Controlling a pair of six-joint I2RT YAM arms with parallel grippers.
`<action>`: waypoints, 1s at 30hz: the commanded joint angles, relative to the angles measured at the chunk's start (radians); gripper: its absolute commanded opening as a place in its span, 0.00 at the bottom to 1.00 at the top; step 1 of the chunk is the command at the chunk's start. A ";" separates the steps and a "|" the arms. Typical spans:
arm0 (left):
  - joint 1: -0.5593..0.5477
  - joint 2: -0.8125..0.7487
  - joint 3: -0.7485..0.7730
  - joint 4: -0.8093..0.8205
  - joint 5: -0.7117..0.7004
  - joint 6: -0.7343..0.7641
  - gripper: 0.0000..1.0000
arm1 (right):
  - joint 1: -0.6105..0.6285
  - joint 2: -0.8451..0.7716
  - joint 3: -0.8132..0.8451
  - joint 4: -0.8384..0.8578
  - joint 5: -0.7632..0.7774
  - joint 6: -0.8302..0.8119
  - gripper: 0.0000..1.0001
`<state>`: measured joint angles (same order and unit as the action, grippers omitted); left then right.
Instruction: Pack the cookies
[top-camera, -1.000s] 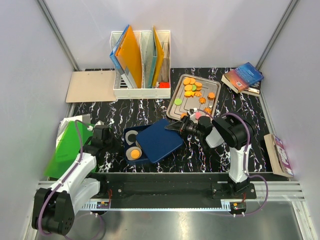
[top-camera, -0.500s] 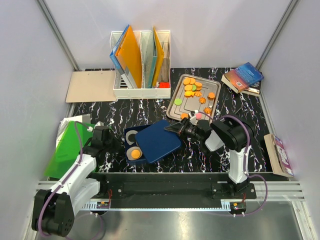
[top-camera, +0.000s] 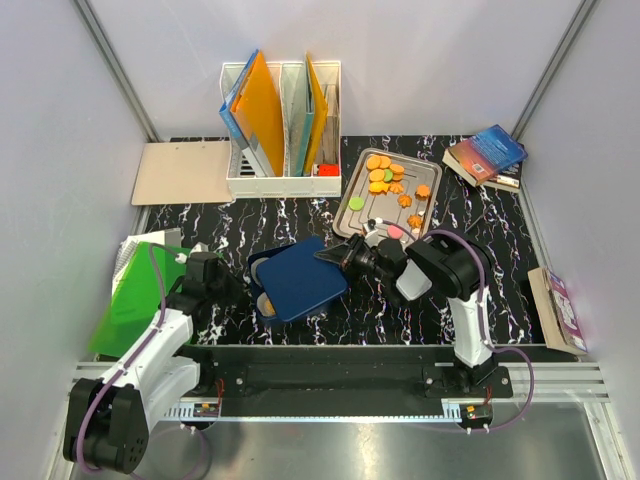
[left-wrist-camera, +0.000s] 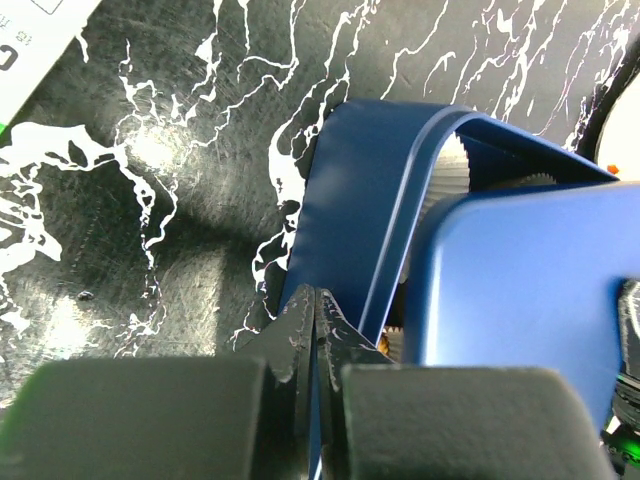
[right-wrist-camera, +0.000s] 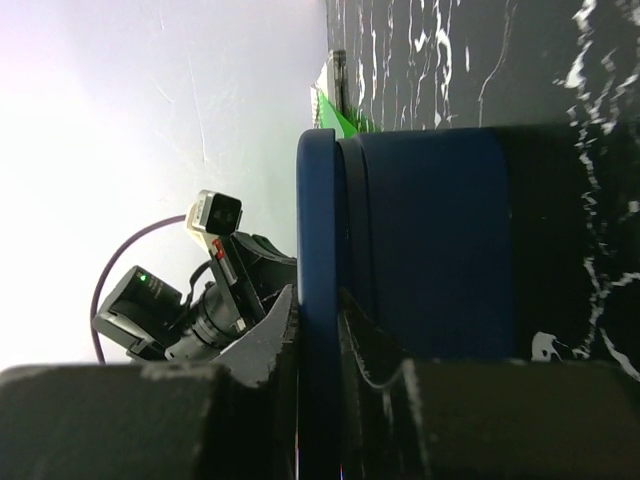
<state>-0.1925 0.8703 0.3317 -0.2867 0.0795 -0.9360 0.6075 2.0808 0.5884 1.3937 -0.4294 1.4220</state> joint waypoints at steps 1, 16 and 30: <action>-0.005 0.001 -0.008 0.058 0.042 -0.009 0.01 | 0.029 0.053 0.017 0.169 0.027 -0.028 0.00; -0.007 -0.004 -0.010 0.058 0.042 -0.009 0.01 | 0.029 -0.103 -0.029 -0.071 -0.014 -0.147 0.63; -0.005 0.007 -0.008 0.057 0.039 -0.003 0.01 | 0.029 -0.340 0.174 -0.959 0.083 -0.506 0.64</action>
<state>-0.1955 0.8722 0.3244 -0.2790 0.0879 -0.9360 0.6308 1.7782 0.7040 0.7570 -0.4152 1.0733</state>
